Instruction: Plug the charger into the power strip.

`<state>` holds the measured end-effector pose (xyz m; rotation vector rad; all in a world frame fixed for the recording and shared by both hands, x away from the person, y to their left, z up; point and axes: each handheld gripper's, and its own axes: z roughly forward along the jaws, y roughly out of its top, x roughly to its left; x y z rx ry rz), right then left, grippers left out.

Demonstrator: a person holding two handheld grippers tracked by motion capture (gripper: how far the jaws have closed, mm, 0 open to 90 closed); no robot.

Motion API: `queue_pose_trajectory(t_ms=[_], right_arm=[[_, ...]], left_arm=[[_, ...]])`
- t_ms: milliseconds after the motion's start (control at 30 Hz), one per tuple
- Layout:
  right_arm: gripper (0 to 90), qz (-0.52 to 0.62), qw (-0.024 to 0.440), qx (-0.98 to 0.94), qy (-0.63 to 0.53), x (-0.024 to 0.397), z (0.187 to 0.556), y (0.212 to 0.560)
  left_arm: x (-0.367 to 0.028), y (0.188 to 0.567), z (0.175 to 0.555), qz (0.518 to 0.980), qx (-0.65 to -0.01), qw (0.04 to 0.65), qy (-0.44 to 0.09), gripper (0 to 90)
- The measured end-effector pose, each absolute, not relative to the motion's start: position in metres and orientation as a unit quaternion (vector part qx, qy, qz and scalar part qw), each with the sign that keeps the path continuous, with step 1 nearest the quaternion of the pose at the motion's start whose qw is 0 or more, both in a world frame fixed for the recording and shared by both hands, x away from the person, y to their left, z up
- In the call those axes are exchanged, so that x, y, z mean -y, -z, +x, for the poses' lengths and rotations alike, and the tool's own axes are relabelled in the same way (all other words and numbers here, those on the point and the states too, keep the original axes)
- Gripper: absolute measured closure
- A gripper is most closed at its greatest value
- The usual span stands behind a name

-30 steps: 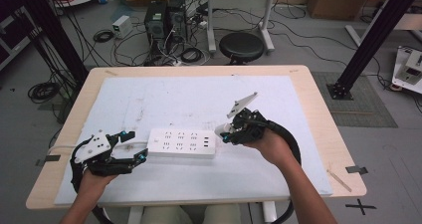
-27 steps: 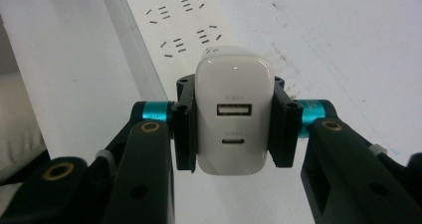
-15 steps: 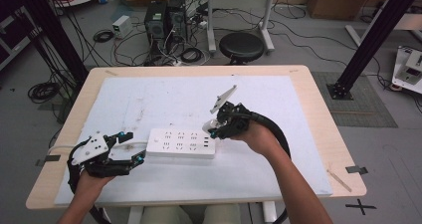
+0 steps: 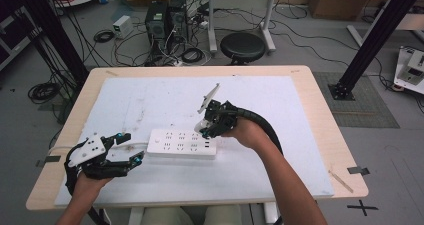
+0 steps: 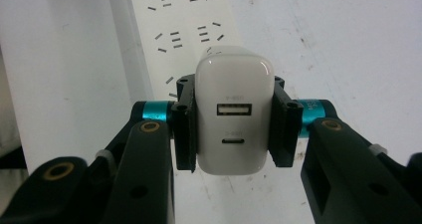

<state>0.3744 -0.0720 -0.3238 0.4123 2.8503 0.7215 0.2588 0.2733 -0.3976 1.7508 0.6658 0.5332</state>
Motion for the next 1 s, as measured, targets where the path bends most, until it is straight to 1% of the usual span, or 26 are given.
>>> queue_pose_trajectory(t_ms=[233, 1000], right_arm=[[63.6, 0.113, 0.088, -0.964, -0.223, 0.058, 0.380, 0.326], [63.6, 0.072, 0.077, -0.980, -0.166, 0.034, 0.395, 0.344]], left_arm=[[-0.276, 0.397, 0.258, 0.742, -0.284, 0.562, -0.228, 24.1], [-0.281, 0.401, 0.262, 0.741, -0.290, 0.561, -0.229, 24.1]])
